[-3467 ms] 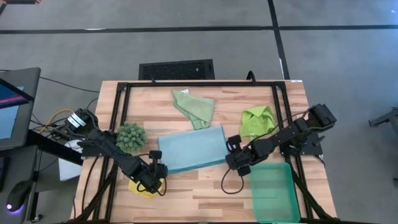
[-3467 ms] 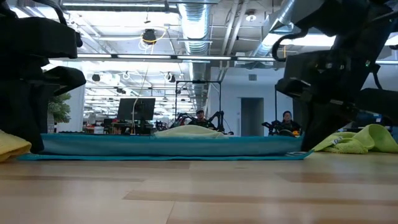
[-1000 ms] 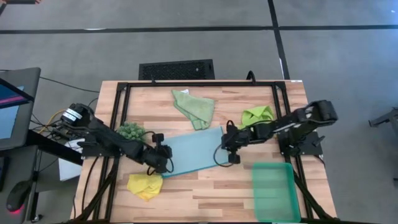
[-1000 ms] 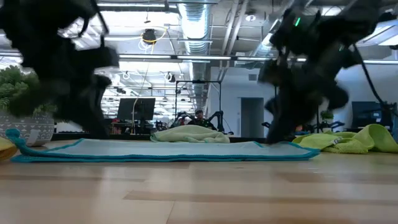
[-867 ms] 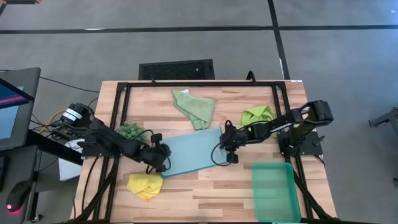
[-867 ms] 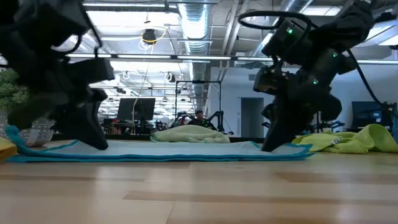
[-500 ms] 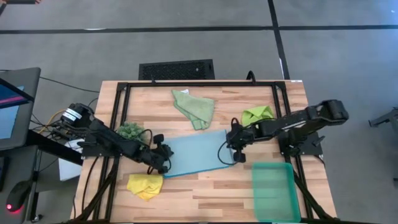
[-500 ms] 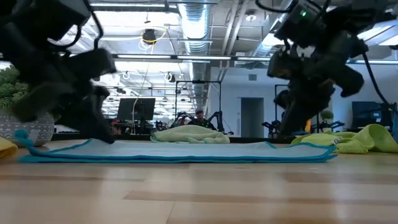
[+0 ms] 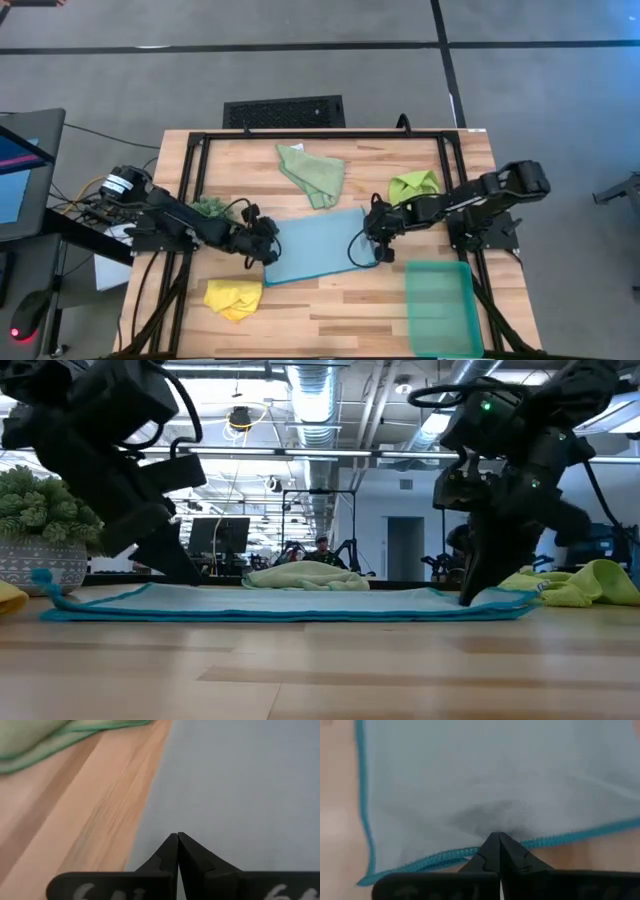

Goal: Fold microfiber towels
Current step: Fold the blue microfiber cloth

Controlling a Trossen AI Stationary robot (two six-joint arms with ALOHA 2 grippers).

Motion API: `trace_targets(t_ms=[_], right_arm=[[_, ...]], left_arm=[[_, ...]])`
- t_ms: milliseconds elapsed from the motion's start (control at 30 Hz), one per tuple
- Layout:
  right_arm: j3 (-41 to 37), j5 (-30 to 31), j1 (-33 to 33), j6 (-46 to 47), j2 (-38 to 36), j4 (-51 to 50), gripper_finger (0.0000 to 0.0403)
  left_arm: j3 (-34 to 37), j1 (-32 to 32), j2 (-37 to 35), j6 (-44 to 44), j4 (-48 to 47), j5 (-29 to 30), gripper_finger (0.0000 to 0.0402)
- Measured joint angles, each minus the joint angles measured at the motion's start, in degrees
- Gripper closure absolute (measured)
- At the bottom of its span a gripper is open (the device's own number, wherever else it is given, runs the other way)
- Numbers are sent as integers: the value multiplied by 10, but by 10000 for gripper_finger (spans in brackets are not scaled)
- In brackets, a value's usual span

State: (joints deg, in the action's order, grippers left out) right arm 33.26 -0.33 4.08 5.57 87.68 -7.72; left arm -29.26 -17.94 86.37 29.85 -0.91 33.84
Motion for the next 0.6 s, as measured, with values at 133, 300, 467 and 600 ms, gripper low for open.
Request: trace_targets(t_ms=[133,300,467,600], right_arm=[[-5,135,-24,-14,-28,-29,387],[-4,220,-31,-25,-101,-57,388],[-3,73,-6,15,-104,56,385],[-3,47,21,43,-29,154,392]], left_arm=[[0,0,0,-9,47,-52,401],[-19,-13,0,-19,83,-55,401],[-27,-10,-1,-37,81,-41,401],[-8,-3,0,-21,76,-42,401]])
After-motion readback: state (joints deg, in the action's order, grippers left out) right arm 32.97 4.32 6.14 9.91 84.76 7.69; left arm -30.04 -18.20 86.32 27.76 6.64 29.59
